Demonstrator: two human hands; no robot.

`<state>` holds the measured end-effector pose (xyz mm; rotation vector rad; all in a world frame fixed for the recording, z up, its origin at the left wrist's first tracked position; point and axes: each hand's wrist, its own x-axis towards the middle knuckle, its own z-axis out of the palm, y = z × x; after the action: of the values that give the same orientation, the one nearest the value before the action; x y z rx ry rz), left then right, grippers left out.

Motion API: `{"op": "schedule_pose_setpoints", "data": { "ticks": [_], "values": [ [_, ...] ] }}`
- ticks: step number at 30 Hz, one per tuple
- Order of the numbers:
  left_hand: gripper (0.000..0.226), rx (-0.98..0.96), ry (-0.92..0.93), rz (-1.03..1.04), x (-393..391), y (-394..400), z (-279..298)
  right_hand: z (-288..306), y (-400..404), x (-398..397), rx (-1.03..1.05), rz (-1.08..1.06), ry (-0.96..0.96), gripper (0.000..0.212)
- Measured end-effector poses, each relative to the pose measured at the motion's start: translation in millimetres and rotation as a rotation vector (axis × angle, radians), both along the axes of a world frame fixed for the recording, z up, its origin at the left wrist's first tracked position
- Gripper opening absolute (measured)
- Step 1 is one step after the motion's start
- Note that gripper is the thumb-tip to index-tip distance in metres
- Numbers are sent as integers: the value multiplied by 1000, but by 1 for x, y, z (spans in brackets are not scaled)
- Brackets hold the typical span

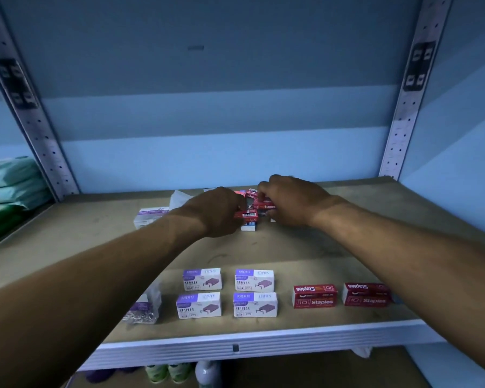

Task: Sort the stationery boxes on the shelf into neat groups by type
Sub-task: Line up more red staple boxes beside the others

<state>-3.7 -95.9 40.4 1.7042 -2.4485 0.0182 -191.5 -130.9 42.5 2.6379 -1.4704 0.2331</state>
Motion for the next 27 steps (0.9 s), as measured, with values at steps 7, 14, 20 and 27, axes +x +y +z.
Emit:
{"op": "schedule_pose_setpoints", "data": {
  "ticks": [7, 14, 20, 27],
  "values": [
    [34, -12, 164, 18, -1, 4, -7, -6, -3, -7, 112, -68, -280, 34],
    [35, -16, 147, 38, -1, 14, 1, 1, 5, -16, 154, -70, -309, 42],
    [28, 3, 110, 52, -4, 28, 13, 13, 20, -31, 159, -77, -273, 35],
    [28, 29, 102, 46, -8, 44, 13, 15, 38, -47, 218, -134, -191, 25]
  ]
}}
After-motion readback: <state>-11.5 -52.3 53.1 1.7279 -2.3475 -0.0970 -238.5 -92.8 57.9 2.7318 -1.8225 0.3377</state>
